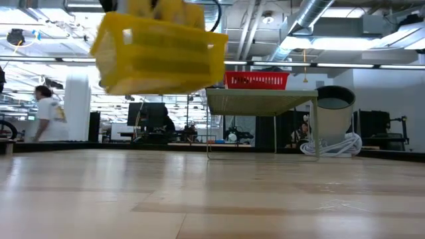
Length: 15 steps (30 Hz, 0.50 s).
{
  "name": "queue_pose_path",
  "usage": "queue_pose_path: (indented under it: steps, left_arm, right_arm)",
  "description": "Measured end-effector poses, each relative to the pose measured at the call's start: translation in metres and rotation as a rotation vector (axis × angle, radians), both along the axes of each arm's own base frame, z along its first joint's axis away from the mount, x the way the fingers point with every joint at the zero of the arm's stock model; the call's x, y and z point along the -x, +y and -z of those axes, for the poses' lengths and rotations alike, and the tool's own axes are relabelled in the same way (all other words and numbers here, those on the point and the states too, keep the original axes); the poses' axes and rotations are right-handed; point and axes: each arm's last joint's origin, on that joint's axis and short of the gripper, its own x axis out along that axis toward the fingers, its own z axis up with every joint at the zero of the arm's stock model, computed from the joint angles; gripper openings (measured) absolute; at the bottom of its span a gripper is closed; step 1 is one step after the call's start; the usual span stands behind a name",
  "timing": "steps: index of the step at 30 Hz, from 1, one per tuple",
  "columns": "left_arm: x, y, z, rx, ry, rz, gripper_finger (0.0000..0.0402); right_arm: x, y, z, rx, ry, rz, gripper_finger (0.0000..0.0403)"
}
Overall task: Pick & Place Office Desk Supplies
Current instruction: Put the yellow bin on the shelf
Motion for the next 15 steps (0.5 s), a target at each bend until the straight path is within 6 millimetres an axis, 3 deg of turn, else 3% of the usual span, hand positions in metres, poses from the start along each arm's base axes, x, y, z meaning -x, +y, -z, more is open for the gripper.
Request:
queue_pose_path:
  steps: [15]
  left_arm:
    - [-0.027, 0.014, -0.033, 0.252, -0.153, -0.422, 0.0002]
  right_arm:
    - [0.0, -0.005, 0.0, 0.039, 0.02, -0.006, 0.021]
